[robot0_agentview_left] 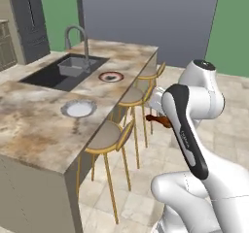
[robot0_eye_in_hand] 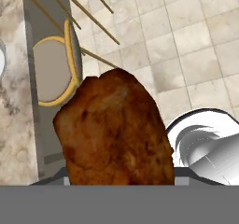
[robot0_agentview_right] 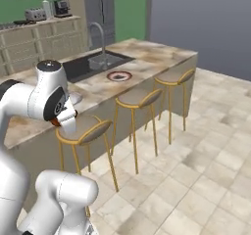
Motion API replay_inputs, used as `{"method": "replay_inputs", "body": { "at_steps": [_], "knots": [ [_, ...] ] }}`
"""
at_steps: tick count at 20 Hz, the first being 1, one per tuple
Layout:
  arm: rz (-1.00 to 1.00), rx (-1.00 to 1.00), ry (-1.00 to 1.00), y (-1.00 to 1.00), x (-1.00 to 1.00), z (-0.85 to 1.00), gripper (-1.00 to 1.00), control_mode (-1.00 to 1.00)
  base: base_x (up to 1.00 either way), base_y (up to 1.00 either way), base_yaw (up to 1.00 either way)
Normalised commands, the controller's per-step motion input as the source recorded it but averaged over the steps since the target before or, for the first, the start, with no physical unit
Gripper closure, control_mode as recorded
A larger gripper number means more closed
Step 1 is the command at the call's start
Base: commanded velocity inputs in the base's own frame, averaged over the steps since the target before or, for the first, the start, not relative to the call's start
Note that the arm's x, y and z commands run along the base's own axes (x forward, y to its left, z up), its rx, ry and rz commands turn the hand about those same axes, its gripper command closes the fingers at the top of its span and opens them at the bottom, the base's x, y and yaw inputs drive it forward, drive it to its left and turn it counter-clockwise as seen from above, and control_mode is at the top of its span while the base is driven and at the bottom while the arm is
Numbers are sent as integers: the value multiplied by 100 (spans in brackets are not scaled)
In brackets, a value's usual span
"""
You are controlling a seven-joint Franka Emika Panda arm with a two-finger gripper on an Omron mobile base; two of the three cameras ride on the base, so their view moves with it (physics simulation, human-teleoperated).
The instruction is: Take the chicken drumsticks from the pan and place one on each plate on the dining counter.
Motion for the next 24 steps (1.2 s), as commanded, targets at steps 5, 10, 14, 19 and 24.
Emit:
{"method": "replay_inputs", "body": {
  "at_steps": [5,10,14,19,24],
  "knots": [
    [0,0,0,0,0,0,100,100,64,-74,58],
    [0,0,0,0,0,0,100,100,76,-72,56],
    [0,0,0,0,0,0,100,100,39,-63,53],
    [0,0,0,0,0,0,100,100,17,-25,45],
    [0,0,0,0,0,0,100,100,68,-16,42]
  ]
}}
